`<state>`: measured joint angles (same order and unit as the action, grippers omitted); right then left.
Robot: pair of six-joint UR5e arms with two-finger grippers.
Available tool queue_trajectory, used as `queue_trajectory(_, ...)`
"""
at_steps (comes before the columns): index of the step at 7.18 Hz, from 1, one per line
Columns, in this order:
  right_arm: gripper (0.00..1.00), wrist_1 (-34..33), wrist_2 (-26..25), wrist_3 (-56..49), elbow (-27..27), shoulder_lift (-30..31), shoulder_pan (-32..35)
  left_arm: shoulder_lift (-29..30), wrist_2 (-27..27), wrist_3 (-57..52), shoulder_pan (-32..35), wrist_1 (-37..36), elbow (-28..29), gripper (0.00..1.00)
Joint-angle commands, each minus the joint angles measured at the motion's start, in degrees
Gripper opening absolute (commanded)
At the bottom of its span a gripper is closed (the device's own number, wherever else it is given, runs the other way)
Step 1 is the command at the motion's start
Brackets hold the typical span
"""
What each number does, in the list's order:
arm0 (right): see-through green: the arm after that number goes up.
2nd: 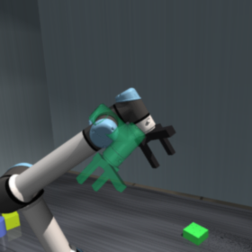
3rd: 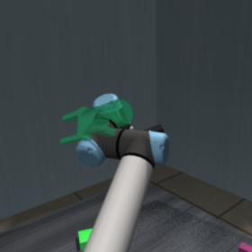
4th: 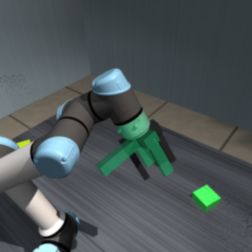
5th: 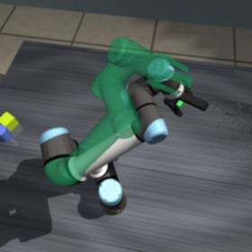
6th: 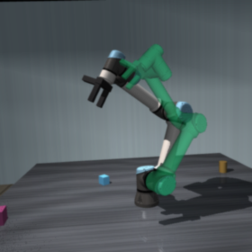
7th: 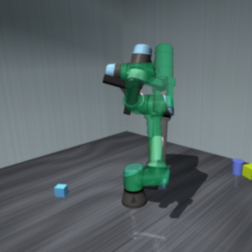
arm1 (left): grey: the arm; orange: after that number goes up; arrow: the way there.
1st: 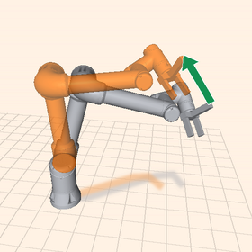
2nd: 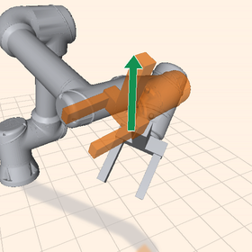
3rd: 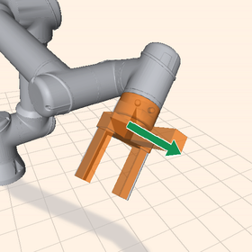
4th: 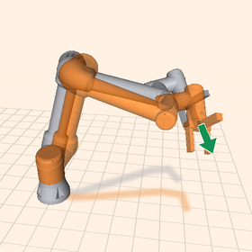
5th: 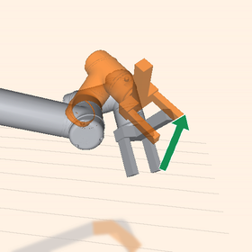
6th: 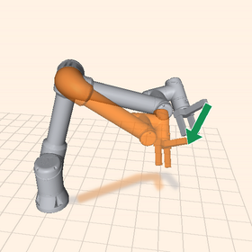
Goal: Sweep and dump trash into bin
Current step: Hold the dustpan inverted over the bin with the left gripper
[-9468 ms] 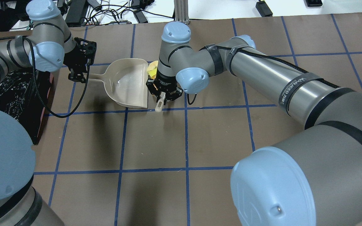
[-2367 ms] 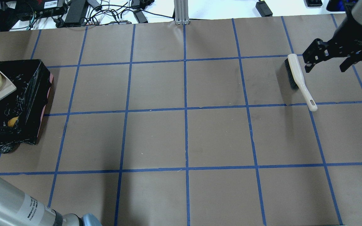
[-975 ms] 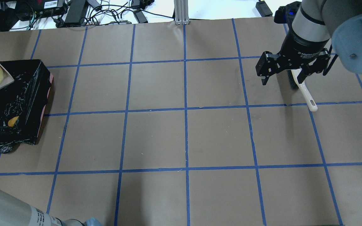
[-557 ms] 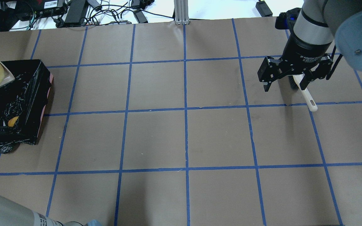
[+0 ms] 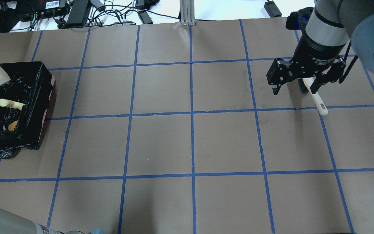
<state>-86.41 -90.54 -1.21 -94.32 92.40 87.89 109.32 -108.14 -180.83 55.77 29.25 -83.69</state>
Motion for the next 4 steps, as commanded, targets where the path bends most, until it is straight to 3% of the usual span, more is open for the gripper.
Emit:
queue_trajectory(1,1.00,0.02,-0.43,0.07,-0.16,0.15,0.00,-0.51,-0.23,-0.48,0.04,-3.31,-2.35,0.00)
queue_trajectory(4,1.00,0.46,-0.69,0.07,-0.42,0.24,0.00,-0.78,-0.23,-0.75,0.04,-3.32,-2.27,0.00)
